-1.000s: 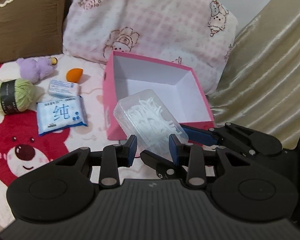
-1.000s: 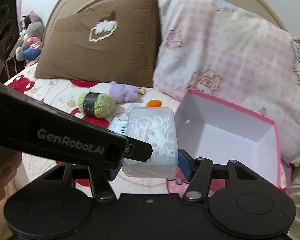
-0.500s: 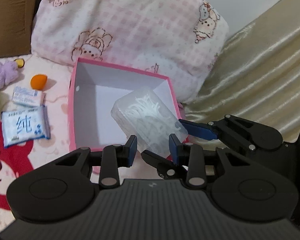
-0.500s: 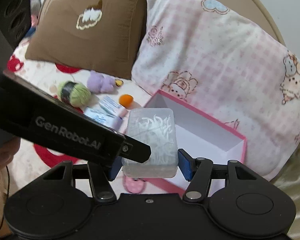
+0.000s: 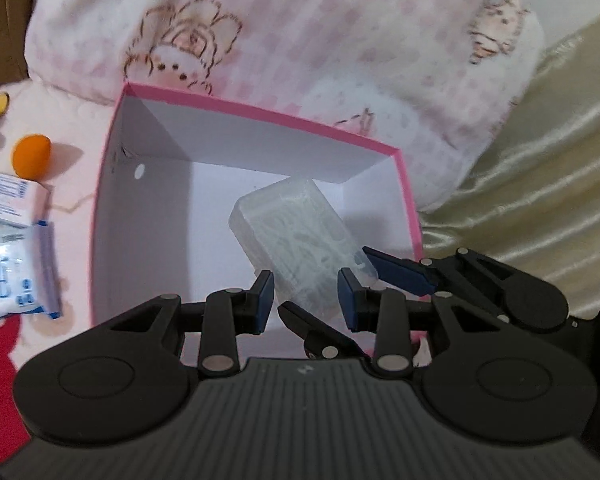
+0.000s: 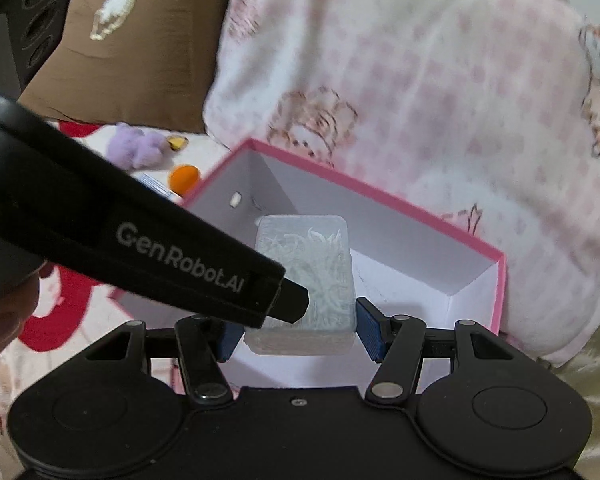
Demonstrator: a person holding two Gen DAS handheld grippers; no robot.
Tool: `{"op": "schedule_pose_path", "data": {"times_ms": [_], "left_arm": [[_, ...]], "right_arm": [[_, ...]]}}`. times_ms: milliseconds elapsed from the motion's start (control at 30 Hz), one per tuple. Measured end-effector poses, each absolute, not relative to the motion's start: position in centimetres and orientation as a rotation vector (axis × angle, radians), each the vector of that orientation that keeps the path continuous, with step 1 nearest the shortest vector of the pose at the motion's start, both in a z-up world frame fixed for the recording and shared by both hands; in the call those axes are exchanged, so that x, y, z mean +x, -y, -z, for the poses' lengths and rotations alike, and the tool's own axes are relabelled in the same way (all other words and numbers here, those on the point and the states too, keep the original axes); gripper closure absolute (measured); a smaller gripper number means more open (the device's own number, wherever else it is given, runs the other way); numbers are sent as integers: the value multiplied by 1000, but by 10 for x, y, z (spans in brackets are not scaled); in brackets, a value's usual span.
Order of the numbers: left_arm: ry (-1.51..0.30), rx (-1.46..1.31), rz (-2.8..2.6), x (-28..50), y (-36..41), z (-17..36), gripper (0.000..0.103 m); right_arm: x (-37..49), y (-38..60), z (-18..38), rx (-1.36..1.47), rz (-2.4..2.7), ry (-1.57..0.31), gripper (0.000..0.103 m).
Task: Organize objects
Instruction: 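Lower the floss-pick box into the pink box and open the left tool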
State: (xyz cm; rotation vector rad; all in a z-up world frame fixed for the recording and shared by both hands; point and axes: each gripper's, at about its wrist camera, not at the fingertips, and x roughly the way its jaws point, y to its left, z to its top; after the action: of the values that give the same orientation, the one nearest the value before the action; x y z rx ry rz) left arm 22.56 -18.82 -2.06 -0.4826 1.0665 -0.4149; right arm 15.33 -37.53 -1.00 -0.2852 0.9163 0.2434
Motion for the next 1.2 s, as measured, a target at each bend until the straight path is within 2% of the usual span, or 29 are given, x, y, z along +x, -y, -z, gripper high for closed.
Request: {"op": "schedule_pose_path", "data": {"times_ms": [500, 1000, 1033, 1133, 1200], "left_arm": [[-1203, -558, 342, 270, 195, 100, 70], [-1238, -541, 350, 280, 221, 115, 70], [-1228, -530, 345, 280, 221, 113, 70], [-1204, -500, 329, 282, 219, 108, 67], [-1200, -484, 321, 285, 218, 105, 66]], "right_arm": [[208, 389, 76, -294, -310, -1054, 40], [212, 402, 104, -406, -305, -1119, 40], [211, 403, 105, -421, -300, -1127, 39], [207, 407, 108, -458, -270, -1135, 27], [205, 411, 106, -452, -254, -1135, 27]]}}
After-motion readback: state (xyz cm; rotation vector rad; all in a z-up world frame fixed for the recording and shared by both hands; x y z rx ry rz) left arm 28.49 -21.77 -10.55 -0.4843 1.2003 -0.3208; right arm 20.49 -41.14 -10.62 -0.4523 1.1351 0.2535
